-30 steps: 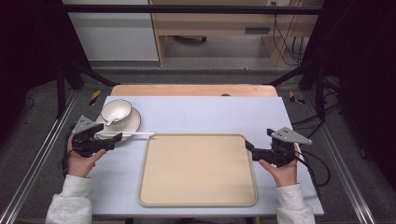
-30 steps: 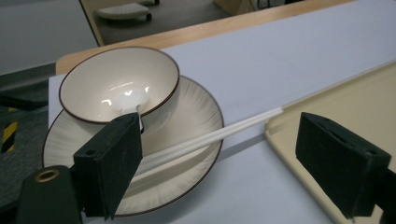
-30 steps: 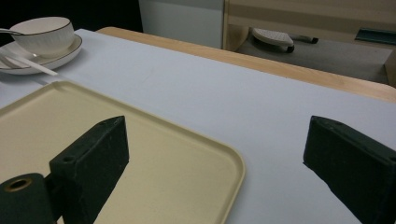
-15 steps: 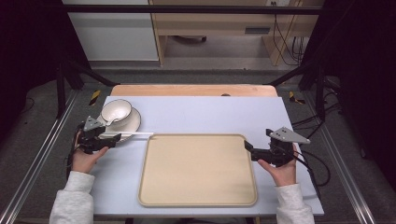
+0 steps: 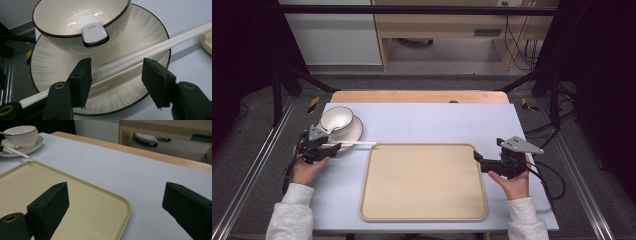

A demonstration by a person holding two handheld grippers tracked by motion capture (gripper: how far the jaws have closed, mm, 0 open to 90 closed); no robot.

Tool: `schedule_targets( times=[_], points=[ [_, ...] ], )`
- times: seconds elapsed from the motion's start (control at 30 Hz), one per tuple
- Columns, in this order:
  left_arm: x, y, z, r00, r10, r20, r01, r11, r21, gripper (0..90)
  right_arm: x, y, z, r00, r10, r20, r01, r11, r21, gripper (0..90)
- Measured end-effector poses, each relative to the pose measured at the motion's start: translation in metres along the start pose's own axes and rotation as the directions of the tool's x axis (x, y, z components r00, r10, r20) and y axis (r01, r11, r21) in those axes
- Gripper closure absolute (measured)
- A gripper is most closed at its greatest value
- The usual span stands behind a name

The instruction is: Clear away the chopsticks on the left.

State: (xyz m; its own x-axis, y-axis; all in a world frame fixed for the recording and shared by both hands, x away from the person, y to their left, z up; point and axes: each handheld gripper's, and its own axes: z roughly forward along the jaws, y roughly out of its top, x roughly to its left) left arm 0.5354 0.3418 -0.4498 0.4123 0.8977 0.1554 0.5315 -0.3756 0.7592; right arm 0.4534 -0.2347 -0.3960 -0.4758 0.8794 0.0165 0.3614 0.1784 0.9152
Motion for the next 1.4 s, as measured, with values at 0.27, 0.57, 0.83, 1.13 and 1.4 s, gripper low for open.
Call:
schedule_targets(
  times=[0.27,0.57,0.83,1.13,1.4],
  points=[
    [-0.002,-0.001,0.003,0.9998,0.018,0.009,-0.019,0.9997,0.014,45.3,0.000,0.000,0.000,1.0000,0.000,0.001,0.000,1.000,-0.001,7.4],
    [-0.003,-0.001,0.002,0.9988,0.017,0.046,-0.019,0.9994,0.029,59.2,0.000,0.000,-0.001,1.0000,-0.004,0.003,0.004,1.000,0.000,7.4],
    [-0.005,0.001,0.001,0.9963,0.011,0.086,-0.014,0.9993,0.034,73.1,0.000,0.000,-0.001,1.0000,-0.003,0.004,0.003,1.000,0.001,7.5],
    [-0.008,0.002,0.002,0.9957,0.024,0.090,-0.028,0.9989,0.038,81.0,0.000,0.000,0.000,1.0000,-0.004,0.005,0.004,1.000,0.004,7.5],
    [-0.010,0.004,0.002,0.9953,0.012,0.096,-0.016,0.9988,0.047,84.1,0.000,0.000,0.000,1.0000,-0.004,0.005,0.004,1.000,0.004,7.5]
  ],
)
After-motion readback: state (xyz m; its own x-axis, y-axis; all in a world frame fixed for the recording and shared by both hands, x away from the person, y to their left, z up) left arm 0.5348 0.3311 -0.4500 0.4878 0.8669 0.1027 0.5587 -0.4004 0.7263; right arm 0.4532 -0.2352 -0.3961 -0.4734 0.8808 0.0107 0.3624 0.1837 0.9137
